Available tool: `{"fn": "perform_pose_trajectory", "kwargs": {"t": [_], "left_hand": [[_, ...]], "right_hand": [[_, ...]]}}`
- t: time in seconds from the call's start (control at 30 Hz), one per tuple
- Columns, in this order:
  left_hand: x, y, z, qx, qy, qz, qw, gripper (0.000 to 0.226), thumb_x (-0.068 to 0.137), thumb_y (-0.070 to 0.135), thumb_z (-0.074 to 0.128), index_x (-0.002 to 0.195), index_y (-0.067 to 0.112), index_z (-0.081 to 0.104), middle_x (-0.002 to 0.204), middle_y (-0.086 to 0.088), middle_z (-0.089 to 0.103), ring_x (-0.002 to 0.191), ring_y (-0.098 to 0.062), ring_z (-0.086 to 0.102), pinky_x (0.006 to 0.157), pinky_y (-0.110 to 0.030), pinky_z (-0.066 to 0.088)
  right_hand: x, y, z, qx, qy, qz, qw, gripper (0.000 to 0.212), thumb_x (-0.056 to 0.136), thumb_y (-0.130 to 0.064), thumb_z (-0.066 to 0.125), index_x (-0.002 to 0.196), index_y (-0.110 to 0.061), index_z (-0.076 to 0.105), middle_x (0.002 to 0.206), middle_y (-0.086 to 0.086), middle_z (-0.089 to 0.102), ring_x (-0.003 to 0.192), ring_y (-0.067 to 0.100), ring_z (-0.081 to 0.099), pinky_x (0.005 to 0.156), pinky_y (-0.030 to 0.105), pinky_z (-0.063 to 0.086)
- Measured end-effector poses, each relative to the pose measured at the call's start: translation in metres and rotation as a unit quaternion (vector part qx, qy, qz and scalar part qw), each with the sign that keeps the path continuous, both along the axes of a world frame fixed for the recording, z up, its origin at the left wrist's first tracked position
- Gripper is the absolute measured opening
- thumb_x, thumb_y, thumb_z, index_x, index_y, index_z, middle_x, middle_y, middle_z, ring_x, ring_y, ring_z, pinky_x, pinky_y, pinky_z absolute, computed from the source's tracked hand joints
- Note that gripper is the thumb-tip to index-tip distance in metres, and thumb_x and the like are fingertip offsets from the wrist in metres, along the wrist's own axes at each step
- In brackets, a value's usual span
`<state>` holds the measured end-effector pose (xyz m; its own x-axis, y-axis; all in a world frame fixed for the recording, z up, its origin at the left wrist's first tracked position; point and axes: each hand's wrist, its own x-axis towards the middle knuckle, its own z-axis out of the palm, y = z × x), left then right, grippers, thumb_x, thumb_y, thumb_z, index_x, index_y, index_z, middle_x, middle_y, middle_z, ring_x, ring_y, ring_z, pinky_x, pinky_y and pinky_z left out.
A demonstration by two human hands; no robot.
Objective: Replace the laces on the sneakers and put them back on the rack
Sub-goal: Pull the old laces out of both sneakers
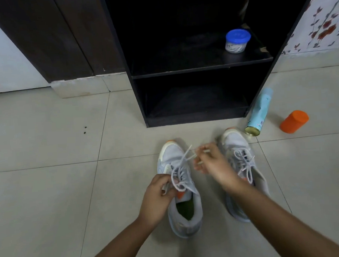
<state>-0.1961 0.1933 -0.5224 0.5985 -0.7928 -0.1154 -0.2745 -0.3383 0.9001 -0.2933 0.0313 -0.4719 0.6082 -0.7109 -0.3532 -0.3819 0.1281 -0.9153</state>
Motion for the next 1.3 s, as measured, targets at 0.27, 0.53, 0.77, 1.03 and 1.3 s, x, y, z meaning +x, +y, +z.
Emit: {"fn": "perform_pose_trajectory", "kwargs": {"t": [0.27, 0.53, 0.77, 1.03, 1.3], "left_hand": [[0.000, -0.018, 0.026, 0.037, 0.147, -0.014, 0.988, 0.014, 0.091, 0.008, 0.057, 0.084, 0.018, 0.065, 0.102, 0.003, 0.057, 0.098, -0.008, 0.056, 0.081, -0.004, 0.040], [0.032, -0.022, 0.053, -0.107, 0.424, 0.165, 0.884, 0.022, 0.089, 0.018, 0.048, 0.075, 0.017, 0.065, 0.089, -0.002, 0.066, 0.093, -0.017, 0.058, 0.090, -0.035, 0.040], [0.068, -0.011, 0.049, -0.078, 0.420, 0.325, 0.844, 0.013, 0.096, 0.030, 0.050, 0.086, 0.022, 0.054, 0.110, 0.000, 0.064, 0.110, -0.019, 0.059, 0.093, -0.033, 0.040], [0.026, 0.003, 0.001, 0.077, 0.244, 0.473, 0.843, 0.084, 0.071, 0.021, 0.081, 0.140, 0.016, 0.033, 0.136, -0.010, 0.042, 0.119, -0.030, 0.047, 0.102, -0.040, 0.039], [-0.021, 0.000, 0.006, 0.060, 0.042, 0.128, 0.989, 0.031, 0.075, 0.030, 0.079, 0.092, 0.025, 0.053, 0.081, 0.006, 0.059, 0.071, -0.013, 0.058, 0.065, -0.024, 0.047]], "right_hand": [[-0.021, 0.028, -0.043, -0.200, 0.056, 0.198, 0.958, 0.017, 0.084, -0.020, 0.070, 0.100, -0.016, 0.068, 0.100, 0.003, 0.056, 0.093, 0.014, 0.058, 0.083, 0.019, 0.044], [-0.024, 0.003, -0.009, 0.262, -0.171, -0.025, 0.949, 0.024, 0.095, -0.011, 0.038, 0.095, -0.006, 0.062, 0.105, 0.009, 0.069, 0.102, 0.021, 0.063, 0.091, 0.031, 0.047], [-0.037, -0.031, 0.003, 0.206, -0.139, -0.169, 0.954, 0.018, 0.098, -0.022, 0.045, 0.094, -0.011, 0.059, 0.101, 0.009, 0.069, 0.102, 0.025, 0.064, 0.086, 0.031, 0.050], [-0.038, 0.020, -0.018, -0.290, 0.066, -0.044, 0.954, 0.077, 0.088, -0.021, 0.064, 0.151, -0.014, 0.020, 0.157, 0.008, 0.021, 0.145, 0.023, 0.018, 0.116, 0.033, 0.017], [-0.032, 0.043, -0.045, -0.259, 0.103, 0.127, 0.952, 0.051, 0.083, -0.029, 0.069, 0.128, -0.026, 0.046, 0.118, -0.003, 0.055, 0.090, 0.018, 0.063, 0.080, 0.028, 0.048]]}}
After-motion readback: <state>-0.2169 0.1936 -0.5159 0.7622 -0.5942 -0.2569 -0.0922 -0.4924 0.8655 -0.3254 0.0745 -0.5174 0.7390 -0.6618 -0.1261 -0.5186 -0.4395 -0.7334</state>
